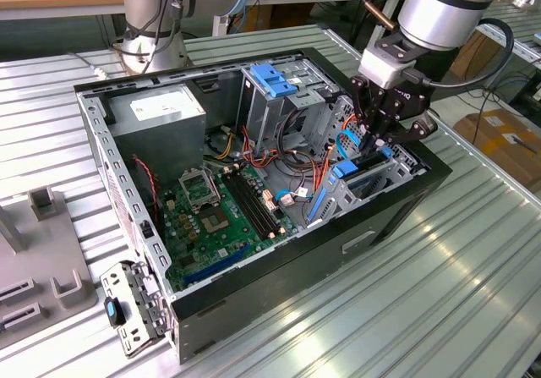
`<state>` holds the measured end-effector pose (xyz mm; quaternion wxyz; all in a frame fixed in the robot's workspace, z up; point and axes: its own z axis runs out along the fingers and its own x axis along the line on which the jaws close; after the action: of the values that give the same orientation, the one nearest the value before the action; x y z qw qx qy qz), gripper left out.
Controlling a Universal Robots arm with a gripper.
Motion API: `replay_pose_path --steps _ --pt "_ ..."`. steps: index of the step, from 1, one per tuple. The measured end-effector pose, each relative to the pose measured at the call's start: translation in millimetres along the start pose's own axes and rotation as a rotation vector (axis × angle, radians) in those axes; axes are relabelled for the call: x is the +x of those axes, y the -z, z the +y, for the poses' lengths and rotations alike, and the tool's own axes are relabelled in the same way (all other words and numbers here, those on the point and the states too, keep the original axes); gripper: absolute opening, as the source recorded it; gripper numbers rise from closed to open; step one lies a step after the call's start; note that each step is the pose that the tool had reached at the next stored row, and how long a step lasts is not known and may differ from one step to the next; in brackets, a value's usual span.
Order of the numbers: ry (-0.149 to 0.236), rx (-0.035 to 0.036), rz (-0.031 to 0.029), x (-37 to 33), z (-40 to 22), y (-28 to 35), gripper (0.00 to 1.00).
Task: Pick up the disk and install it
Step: 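Insert the first disk wire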
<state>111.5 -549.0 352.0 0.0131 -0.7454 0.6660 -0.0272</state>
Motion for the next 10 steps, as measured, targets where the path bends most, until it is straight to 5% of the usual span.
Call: replay_pose_path --steps 10 --pt "0.000 0.0000 0.0001 0.0 0.1 -1.8 0.16"
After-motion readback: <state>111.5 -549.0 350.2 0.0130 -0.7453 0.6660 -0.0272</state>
